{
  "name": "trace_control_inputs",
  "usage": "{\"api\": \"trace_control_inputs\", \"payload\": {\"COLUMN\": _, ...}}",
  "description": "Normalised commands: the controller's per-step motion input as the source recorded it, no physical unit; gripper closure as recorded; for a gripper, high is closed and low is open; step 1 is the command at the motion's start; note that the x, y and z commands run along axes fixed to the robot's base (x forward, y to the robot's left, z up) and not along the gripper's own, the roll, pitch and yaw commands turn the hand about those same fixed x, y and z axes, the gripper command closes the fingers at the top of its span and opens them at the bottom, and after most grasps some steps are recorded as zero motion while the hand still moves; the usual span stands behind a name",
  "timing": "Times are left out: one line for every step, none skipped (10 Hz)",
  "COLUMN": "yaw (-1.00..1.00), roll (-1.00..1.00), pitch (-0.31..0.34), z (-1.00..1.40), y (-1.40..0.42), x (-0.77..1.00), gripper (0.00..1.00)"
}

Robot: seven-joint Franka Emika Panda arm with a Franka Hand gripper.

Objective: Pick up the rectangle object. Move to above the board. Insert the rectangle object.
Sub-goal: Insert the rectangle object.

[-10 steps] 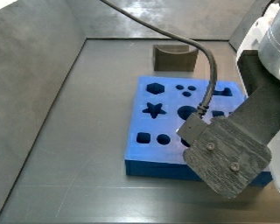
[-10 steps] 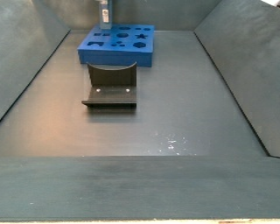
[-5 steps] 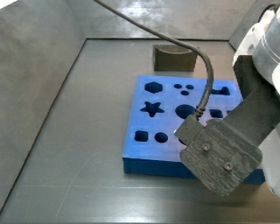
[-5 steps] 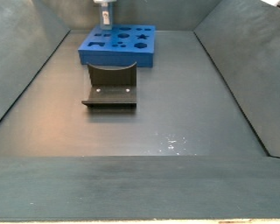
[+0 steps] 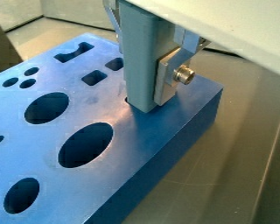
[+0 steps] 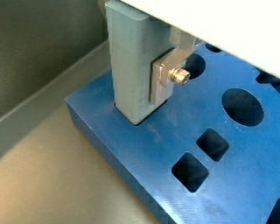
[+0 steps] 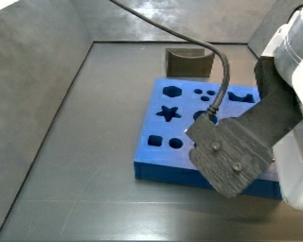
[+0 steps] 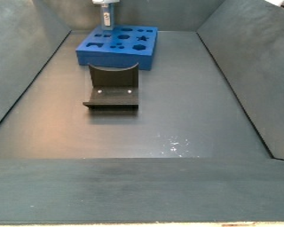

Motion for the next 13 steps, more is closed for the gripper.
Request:
{"api": "trace_control_inputs", "payload": {"yaw": 0.0, "roll": 0.0, "pitch": 0.06, "z": 0.0, "y": 0.0, "x": 0.09, "gripper": 1.0}}
{"api": "trace_control_inputs", "payload": {"yaw": 0.0, "roll": -0.79, "pitch": 0.949, "z": 0.0, "y": 0.33, "x": 0.35, "gripper": 1.0}}
{"api": "trace_control_inputs", "payload": {"yaw": 0.0, "roll": -0.87, "pitch": 1.0, "z": 0.05, "y": 0.27, "x": 0.29, "gripper": 1.0}}
{"api": "trace_control_inputs", "payload": {"yaw": 0.01, "roll": -0.75, "pitch": 0.989, "z": 0.16, "y": 0.32, "x": 0.29, "gripper": 1.0}}
{"api": "trace_control_inputs", "payload": {"yaw": 0.0, "roll": -0.03, "pitch": 0.0, "z": 0.0, "y": 0.01, "x": 0.0, "gripper": 1.0}}
{"api": "trace_control_inputs", "payload": {"yaw": -0.06, "roll": -0.11, "pitch": 0.214, "z": -0.57, "y": 0.1, "x": 0.25, "gripper": 1.0}}
{"api": "trace_control_inputs", "payload": {"yaw": -0.21, "roll": 0.0, "pitch": 0.269, "z": -1.0, "y": 0.16, "x": 0.21, "gripper": 1.0}}
{"api": "trace_control_inputs", "payload": {"yaw": -0.38, "roll": -0.01, "pitch": 0.263, "z": -0.99, "y": 0.29, "x": 0.09, "gripper": 1.0}}
{"api": "trace_control_inputs", "payload": {"yaw": -0.55, "roll": -0.08, "pitch": 0.28, "z": -0.95, "y": 0.37, "x": 0.0, "gripper": 1.0}}
{"api": "trace_control_inputs", "payload": {"yaw": -0.58, "roll": -0.08, "pitch": 0.26, "z": -0.93, "y": 0.29, "x": 0.05, "gripper": 1.0}}
{"api": "trace_control_inputs", "payload": {"yaw": -0.55, "roll": -0.07, "pitch": 0.26, "z": -0.92, "y": 0.25, "x": 0.08, "gripper": 1.0}}
{"api": "trace_control_inputs", "payload": {"yaw": -0.23, "roll": -0.29, "pitch": 0.146, "z": -0.4, "y": 0.0, "x": 0.11, "gripper": 1.0}}
{"api": "trace_control_inputs", "payload": {"yaw": 0.0, "roll": 0.0, "pitch": 0.0, "z": 0.0, "y": 0.0, "x": 0.0, "gripper": 1.0}}
